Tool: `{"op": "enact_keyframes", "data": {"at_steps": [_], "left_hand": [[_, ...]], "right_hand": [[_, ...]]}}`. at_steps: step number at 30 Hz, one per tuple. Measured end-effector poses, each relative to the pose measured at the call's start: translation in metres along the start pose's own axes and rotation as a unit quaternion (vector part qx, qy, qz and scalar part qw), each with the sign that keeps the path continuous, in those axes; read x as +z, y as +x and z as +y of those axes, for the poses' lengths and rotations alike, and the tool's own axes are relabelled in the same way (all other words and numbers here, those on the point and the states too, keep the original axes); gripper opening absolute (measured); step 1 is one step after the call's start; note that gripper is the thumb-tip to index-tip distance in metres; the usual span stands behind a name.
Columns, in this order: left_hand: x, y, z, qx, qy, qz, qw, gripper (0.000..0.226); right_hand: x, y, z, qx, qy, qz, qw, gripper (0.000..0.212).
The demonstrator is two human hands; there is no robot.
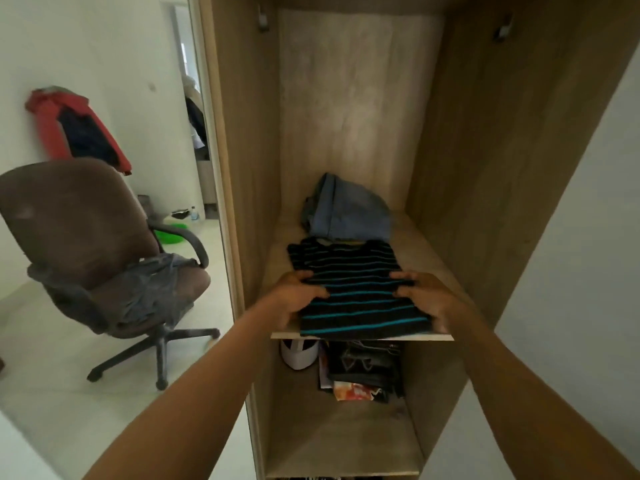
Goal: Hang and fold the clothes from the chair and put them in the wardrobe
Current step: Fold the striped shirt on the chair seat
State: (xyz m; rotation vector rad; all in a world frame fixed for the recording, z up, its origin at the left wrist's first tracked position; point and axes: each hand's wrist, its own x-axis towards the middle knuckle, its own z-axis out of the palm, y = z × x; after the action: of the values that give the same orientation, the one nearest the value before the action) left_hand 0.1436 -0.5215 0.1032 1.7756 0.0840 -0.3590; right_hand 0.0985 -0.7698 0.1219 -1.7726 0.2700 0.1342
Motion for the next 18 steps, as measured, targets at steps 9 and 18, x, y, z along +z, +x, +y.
{"op": "enact_keyframes", "data": {"at_steps": [9,18], "left_hand": [[0.001,0.062,0.030,0.052,0.084,0.096,0.991,0.038],[0.006,0.130,0.045,0.024,0.007,0.112,0.993,0.017]], "right_hand": [[-0.002,0.068,-0.020,0.004,-0.125,0.062,0.990,0.083],[-0.007,0.140,-0.005,-0.134,-0.088,0.141,0.977,0.008]]}}
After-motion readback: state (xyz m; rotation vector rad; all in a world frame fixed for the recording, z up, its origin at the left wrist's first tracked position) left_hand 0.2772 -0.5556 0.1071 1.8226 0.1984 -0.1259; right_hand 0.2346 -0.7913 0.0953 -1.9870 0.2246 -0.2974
